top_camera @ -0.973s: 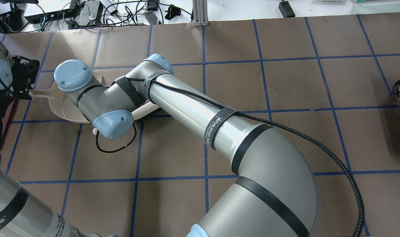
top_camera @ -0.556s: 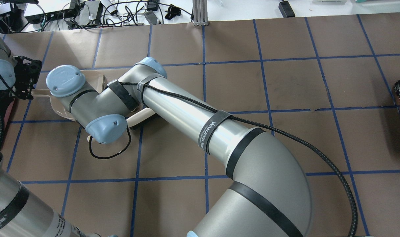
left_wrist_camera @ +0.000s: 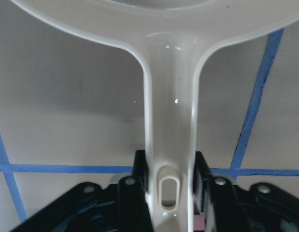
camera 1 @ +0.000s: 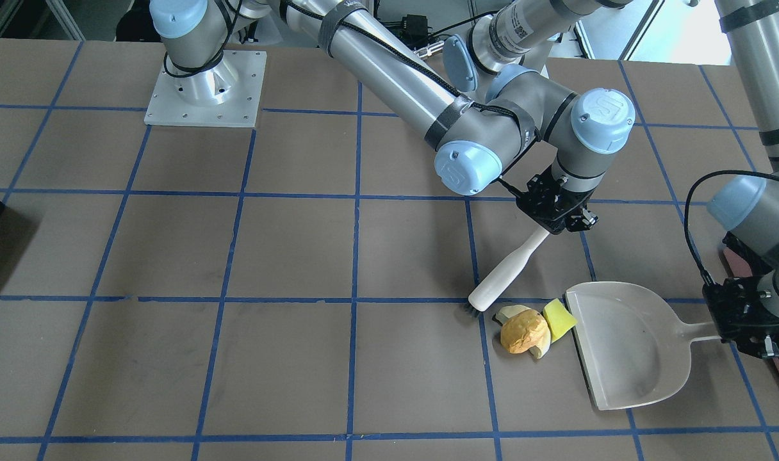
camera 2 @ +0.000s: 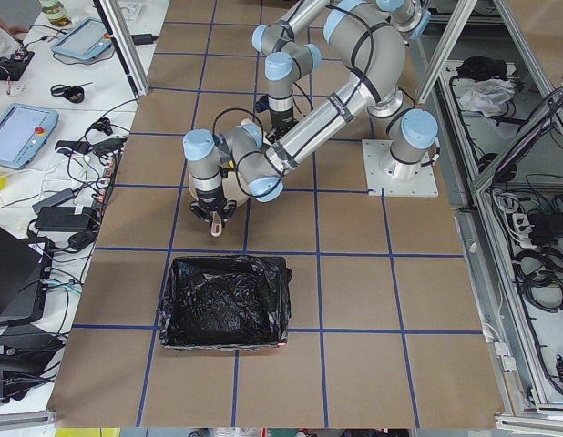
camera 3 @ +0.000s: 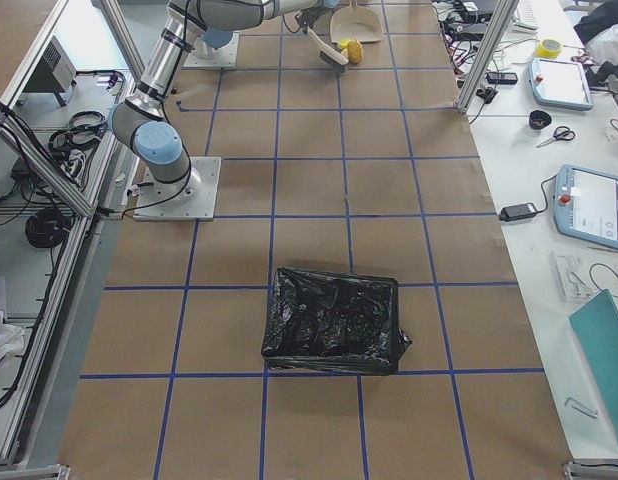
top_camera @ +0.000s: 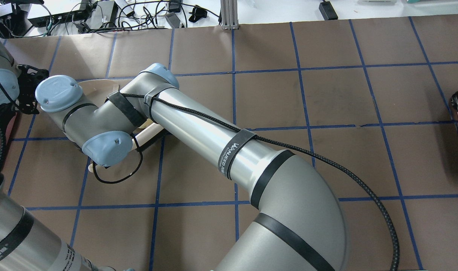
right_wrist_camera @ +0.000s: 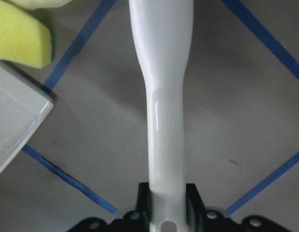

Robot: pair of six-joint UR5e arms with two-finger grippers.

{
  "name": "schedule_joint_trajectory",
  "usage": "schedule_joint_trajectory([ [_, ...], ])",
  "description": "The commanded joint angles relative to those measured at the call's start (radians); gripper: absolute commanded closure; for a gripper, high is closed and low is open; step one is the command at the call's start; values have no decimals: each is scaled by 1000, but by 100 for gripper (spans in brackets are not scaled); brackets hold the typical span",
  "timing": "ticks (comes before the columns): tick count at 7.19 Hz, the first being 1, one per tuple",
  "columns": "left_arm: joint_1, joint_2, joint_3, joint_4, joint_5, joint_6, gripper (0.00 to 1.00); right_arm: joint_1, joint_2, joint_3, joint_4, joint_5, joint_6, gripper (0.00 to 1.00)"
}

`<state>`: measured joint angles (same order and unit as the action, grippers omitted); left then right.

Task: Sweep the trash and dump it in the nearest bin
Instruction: 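Sweep the sponge toward the dustpan with the right gripper's brush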

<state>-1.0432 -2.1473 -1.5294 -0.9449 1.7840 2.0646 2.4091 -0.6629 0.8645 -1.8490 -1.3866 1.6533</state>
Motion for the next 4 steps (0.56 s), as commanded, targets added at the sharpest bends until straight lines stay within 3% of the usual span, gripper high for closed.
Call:
schedule_joint_trajectory([
  [1,0,0,0,1,0,3,100,-1,17,-19,8,29,-163,100],
  [4,-24,3,0,11,20,5,100,-13,60,-68,1,20,-298,100],
])
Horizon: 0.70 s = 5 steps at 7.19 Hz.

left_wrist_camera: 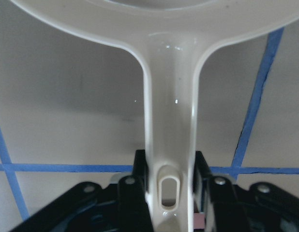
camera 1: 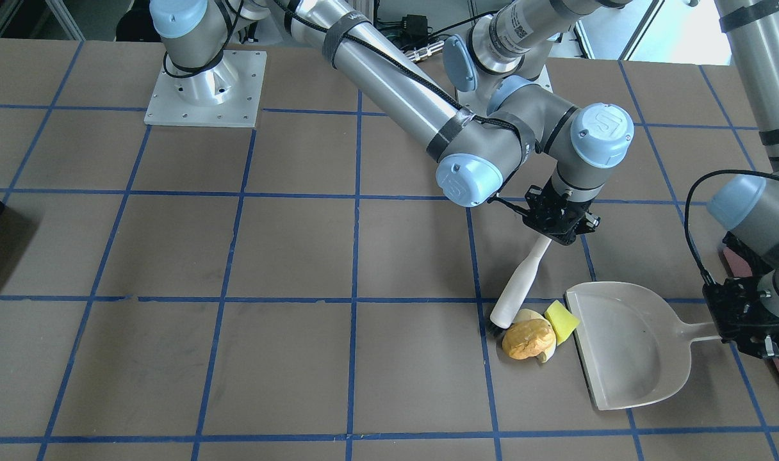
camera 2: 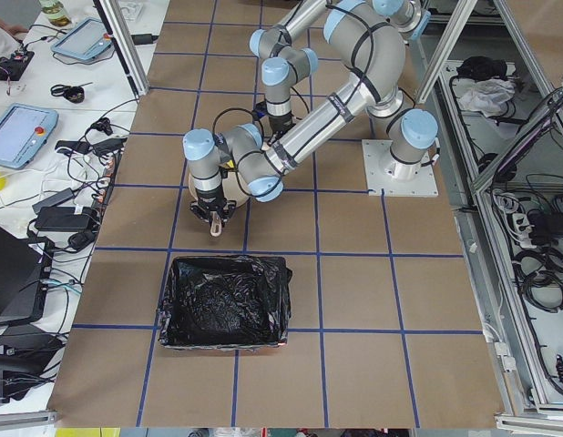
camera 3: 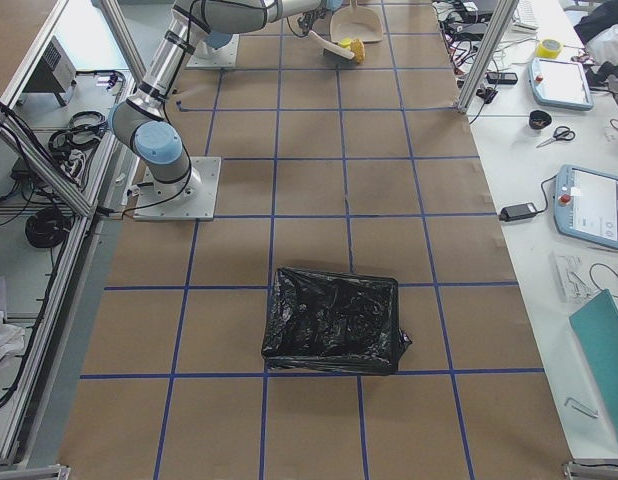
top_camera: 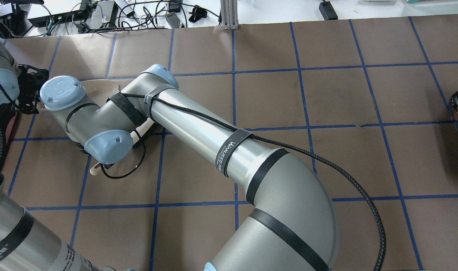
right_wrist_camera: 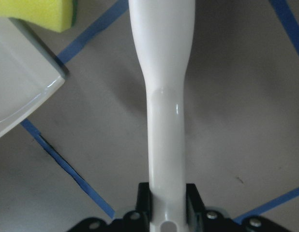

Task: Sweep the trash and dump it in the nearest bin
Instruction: 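Sweep the sponge toward the dustpan with the right gripper's brush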

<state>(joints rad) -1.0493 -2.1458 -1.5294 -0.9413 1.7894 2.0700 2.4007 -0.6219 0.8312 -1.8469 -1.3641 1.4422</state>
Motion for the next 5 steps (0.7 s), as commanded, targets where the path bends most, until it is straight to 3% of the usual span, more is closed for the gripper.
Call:
schedule_joint_trajectory([
  [1,-49,1,0,30,71,-2,100,-6,40,-61,-2,-1,-150,100],
  [4,-55,1,-2,32,85,-2,100,-12,48,-75,-2,28,-463,100],
  [5,-55,0,-2,32,85,-2,100,-12,48,-75,-2,113,-552,100],
])
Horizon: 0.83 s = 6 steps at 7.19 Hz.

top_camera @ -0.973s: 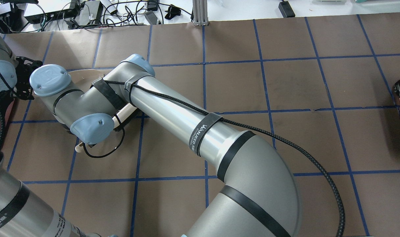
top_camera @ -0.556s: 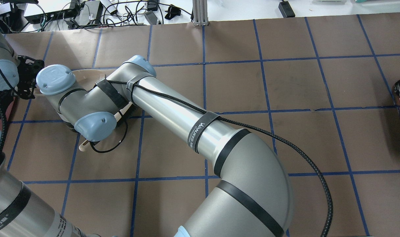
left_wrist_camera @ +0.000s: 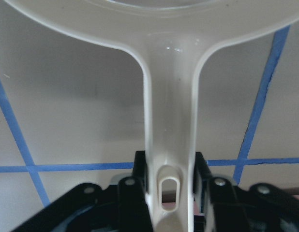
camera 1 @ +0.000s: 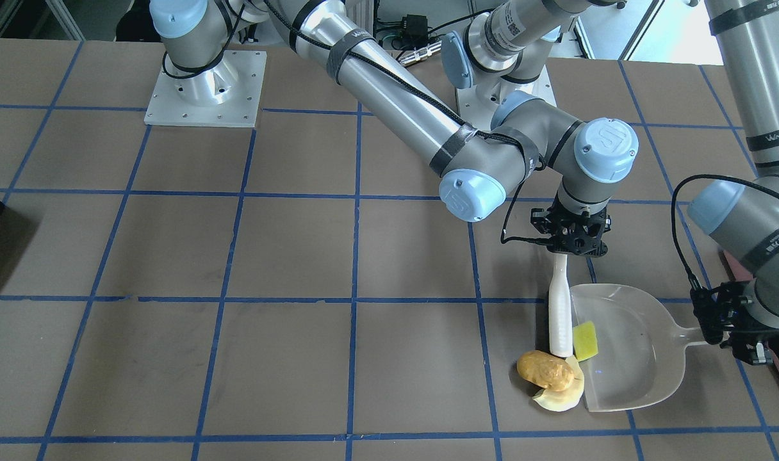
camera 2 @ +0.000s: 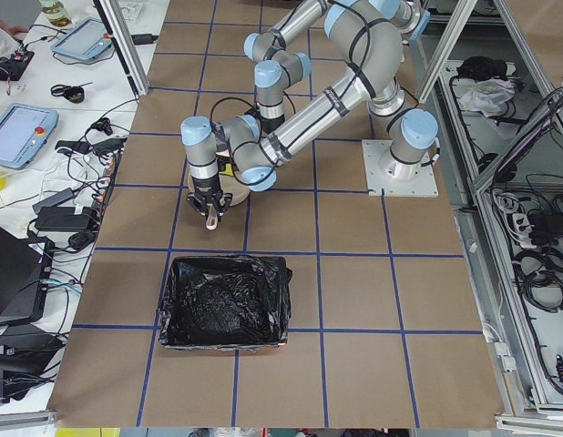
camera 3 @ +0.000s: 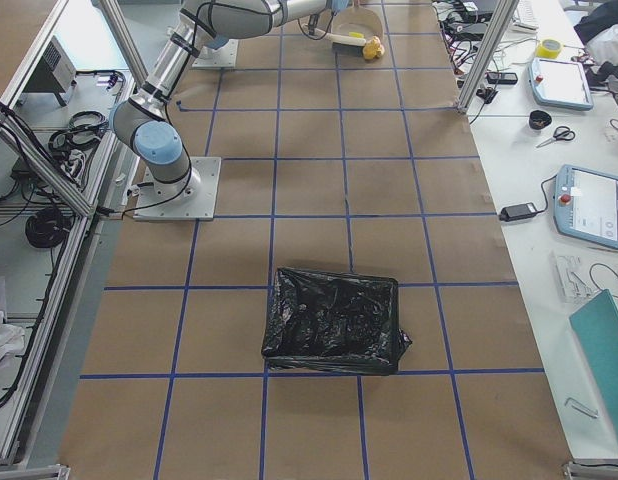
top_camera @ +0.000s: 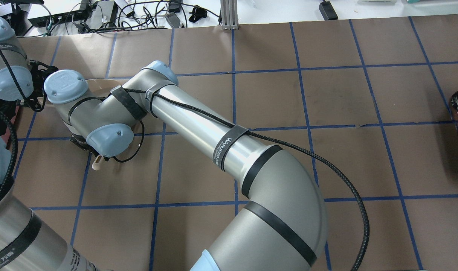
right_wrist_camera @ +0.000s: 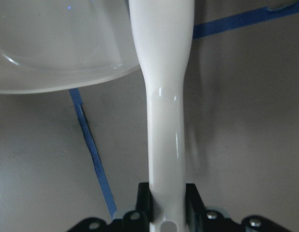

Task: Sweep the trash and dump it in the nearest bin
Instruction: 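Sweep the sponge toward the dustpan with the right gripper's brush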

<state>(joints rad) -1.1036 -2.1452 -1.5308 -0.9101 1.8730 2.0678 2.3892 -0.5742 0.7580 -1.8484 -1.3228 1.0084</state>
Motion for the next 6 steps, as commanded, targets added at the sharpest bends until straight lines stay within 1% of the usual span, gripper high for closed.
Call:
schedule_joint_trajectory([
  [1,-1,-1,0,0,2,0,100,-1,4,-2,2,88,-289,100],
  [2,-1,-1,0,0,2,1,100,-2,1,-5,2,89,-410,100],
  [3,-1,-1,0,0,2,2,100,-5,-6,-3,5,88,-469,100],
  [4,-1,-1,0,0,3,2,100,-11,-21,9,14,83,-420,100],
  [5,-1,-1,0,0,2,2,100,-15,-29,10,-4,79,-223,100],
  [6,-1,-1,0,0,3,2,100,-16,-54,15,-65,64,-82,100],
])
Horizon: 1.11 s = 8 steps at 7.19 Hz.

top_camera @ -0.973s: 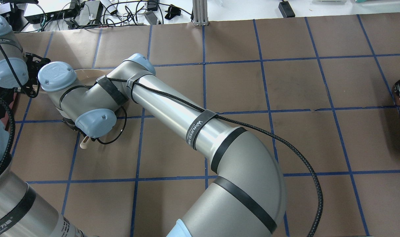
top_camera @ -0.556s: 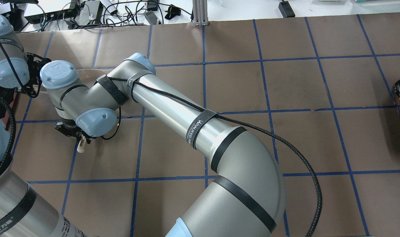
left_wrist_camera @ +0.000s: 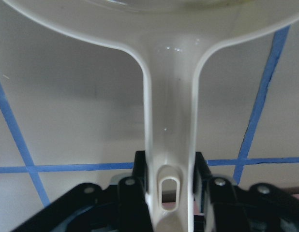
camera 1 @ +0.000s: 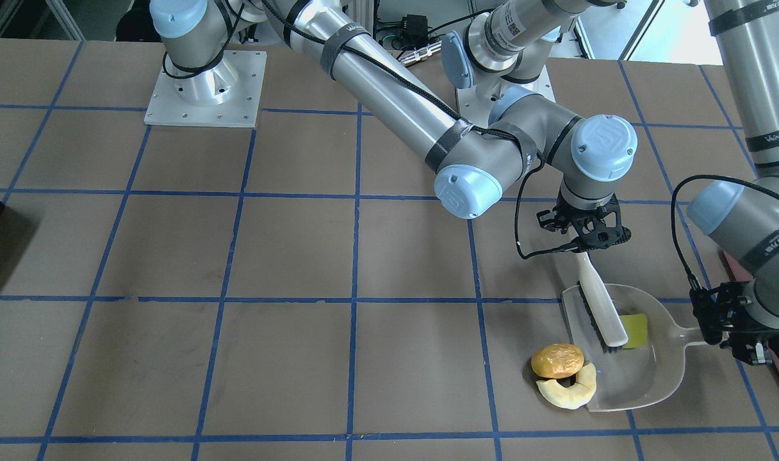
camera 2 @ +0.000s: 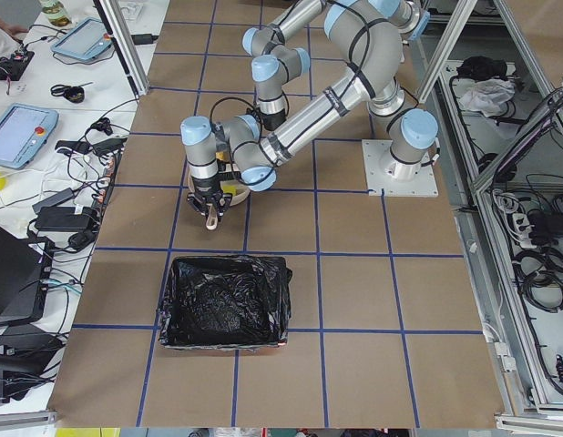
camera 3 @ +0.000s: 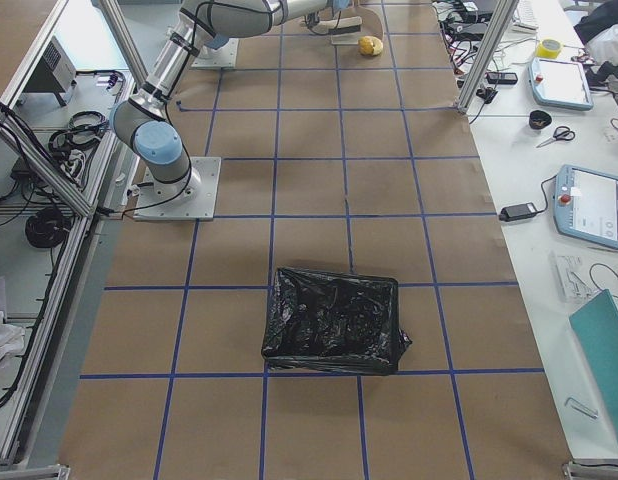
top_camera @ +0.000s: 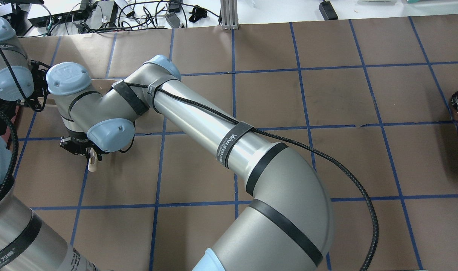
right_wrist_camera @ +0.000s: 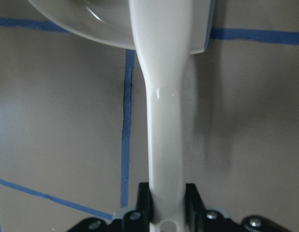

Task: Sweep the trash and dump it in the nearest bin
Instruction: 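Sweep the sponge toward the dustpan with the right gripper's brush, then sweep the bread roll into the dustpan with the right brush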

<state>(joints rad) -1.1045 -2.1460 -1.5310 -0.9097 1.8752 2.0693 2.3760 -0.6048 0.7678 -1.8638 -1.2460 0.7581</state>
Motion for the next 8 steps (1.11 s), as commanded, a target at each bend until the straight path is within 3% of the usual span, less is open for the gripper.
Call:
schedule_joint_trajectory([
  [1,0,-2,0,0,2,0,100,-27,-53,5,-54,-39,254,100],
  [3,0,-2,0,0,19,-3,100,-89,-92,11,-52,-91,317,100],
  [6,-2,-2,0,0,28,-6,100,-130,-23,8,-60,-91,704,100],
  [8,-2,-3,0,0,47,-11,100,-130,-3,1,-63,-81,780,100],
])
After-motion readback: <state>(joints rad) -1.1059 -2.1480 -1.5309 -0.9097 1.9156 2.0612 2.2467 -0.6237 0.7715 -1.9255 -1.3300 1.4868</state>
